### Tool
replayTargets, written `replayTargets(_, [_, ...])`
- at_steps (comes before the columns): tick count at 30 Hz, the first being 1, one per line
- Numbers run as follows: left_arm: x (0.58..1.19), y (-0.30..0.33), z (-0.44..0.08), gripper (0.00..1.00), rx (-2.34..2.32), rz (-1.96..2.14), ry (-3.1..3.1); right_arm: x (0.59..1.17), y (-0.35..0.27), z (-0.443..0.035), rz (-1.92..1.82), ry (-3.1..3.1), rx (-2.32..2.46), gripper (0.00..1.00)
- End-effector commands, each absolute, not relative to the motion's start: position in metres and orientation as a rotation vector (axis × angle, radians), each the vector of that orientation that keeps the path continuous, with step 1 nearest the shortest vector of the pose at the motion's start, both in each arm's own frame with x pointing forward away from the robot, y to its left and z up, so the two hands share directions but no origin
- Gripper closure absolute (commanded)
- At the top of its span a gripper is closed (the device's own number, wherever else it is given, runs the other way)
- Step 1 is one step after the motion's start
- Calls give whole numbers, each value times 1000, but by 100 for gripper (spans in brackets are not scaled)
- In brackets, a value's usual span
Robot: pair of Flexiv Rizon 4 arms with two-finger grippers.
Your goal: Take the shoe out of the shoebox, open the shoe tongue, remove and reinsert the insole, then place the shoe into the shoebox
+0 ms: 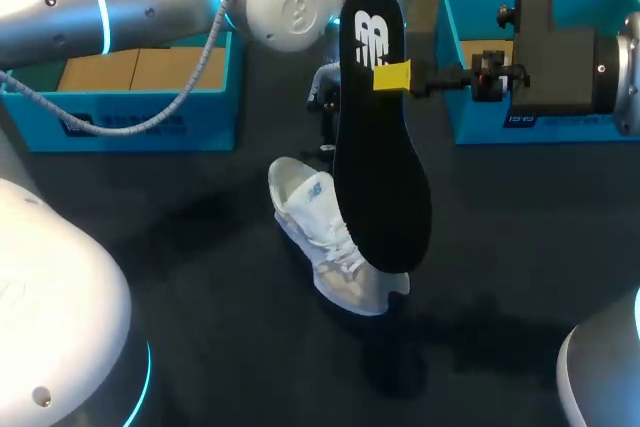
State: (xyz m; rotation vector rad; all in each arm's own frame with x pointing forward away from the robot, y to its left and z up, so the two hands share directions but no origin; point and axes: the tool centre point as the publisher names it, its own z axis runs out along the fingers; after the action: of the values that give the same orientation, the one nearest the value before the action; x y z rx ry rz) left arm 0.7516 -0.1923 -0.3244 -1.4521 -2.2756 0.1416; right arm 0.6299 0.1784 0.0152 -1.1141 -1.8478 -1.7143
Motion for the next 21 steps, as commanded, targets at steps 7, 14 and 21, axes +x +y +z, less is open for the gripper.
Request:
replayTargets(7, [767, -199, -315, 100, -1643, -89, -1998, 617, 182, 18, -1782, -1810, -1152, 100])
replayTargets(14, [778, -200, -325, 100, -1806, -161, -1758, 617, 182, 18, -1782, -1810, -1152, 100])
replayTargets(21, [792, -205, -333, 100, -1830, -258, -1747, 617, 182, 18, -1782, -1810, -1152, 100])
